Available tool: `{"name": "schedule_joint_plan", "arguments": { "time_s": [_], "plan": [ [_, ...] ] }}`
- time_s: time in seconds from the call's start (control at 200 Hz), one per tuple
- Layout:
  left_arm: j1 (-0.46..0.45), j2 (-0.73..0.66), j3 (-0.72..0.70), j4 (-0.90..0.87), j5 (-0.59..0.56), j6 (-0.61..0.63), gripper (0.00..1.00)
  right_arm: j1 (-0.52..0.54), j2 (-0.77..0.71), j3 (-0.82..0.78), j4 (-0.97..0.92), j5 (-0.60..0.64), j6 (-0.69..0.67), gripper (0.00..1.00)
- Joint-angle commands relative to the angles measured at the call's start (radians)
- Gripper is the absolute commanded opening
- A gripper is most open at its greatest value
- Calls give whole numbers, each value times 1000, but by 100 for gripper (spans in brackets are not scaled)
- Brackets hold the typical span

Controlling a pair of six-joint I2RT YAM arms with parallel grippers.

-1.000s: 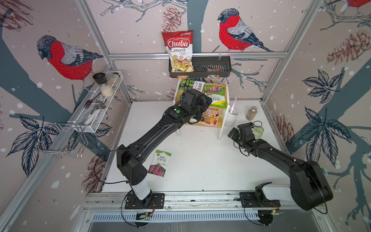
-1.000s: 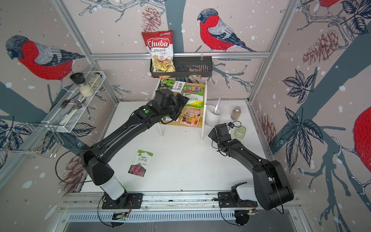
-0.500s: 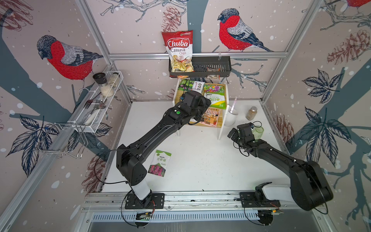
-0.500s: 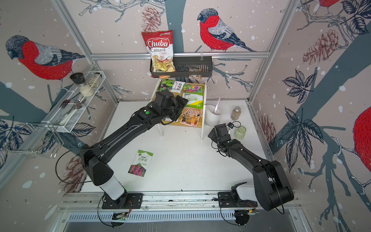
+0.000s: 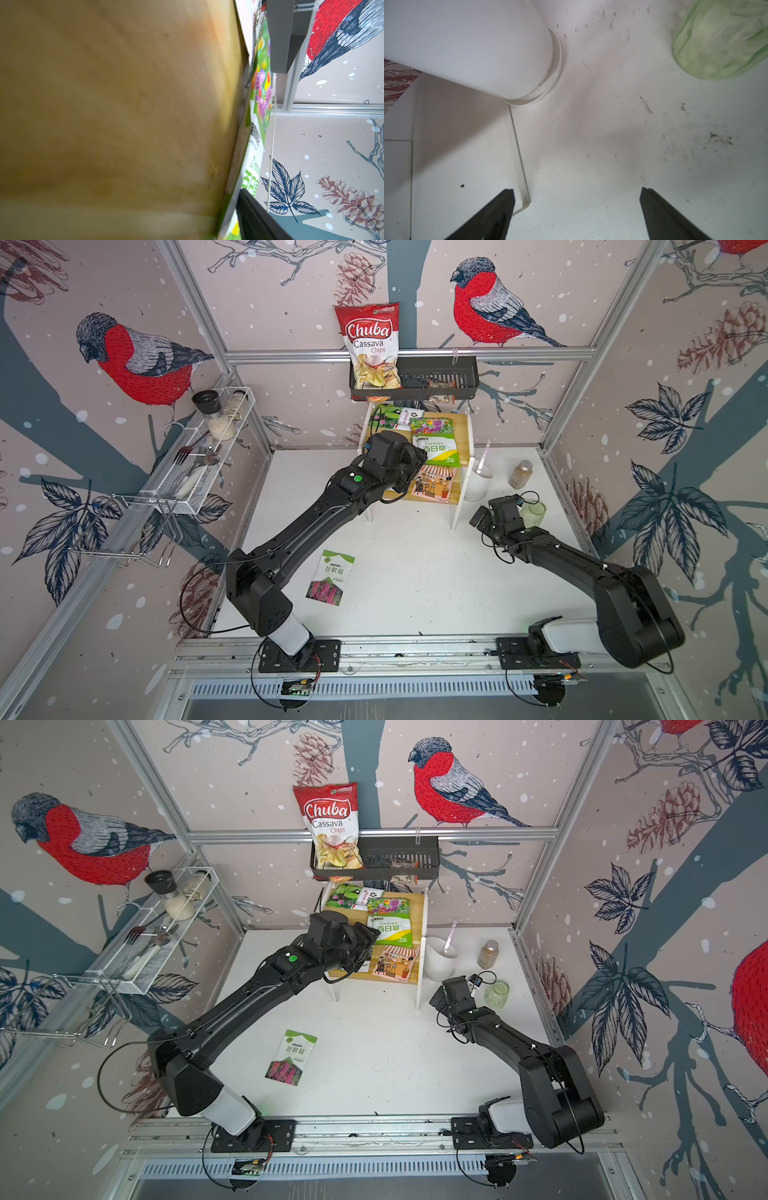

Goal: Take the seed bag off the shelf
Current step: Pick up the seed packet from the shelf.

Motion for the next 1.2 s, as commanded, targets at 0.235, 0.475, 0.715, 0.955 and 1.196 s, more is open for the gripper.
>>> {"name": "schedule_joint_plan", "arguments": {
  "time_s": [0.235, 0.475, 0.715, 0.955, 1.196],
  "plan": [
    [13, 22, 16, 30, 24, 7, 63, -1, 14, 20, -6, 3, -29, 100],
    [14, 8, 24, 26, 36, 10, 51, -5, 20, 19, 4, -3, -29, 100],
    [15, -15, 19, 13, 50, 11, 50, -7, 23, 16, 13, -7, -31, 100],
    [17, -12, 24, 40, 73, 7, 38, -13, 26, 15, 15, -12, -32, 100],
    [17, -5, 40, 40, 99, 2, 29, -13, 20, 8, 19, -14, -33, 100]
  ]
}}
